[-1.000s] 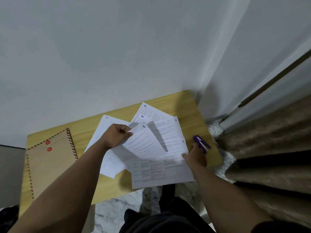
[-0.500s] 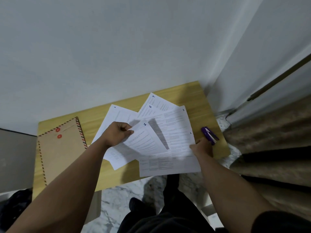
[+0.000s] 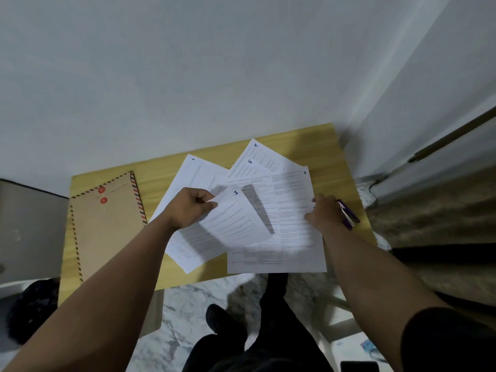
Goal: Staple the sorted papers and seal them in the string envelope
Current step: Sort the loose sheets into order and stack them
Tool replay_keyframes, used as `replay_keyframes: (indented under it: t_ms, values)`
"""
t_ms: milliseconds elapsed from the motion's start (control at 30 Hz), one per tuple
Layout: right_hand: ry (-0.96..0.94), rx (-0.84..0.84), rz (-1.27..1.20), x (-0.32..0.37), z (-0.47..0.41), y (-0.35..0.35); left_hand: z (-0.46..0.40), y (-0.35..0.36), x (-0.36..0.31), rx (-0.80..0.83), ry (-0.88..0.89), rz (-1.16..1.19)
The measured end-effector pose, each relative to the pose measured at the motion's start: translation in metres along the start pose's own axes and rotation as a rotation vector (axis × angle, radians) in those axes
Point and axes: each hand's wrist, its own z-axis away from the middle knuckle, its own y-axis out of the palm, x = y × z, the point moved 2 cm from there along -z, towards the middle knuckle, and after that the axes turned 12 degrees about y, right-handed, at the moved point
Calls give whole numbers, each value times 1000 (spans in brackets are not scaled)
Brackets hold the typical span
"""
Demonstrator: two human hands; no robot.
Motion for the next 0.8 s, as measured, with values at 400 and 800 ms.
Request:
replay_keyframes:
  t_ms: [400,800]
  values:
    - [-197,48,-221,12,39,-25,11,-5,-1,1,57,61]
    - [-681,227,-453,125,221,-146,82,-80,-57,-116,361,51]
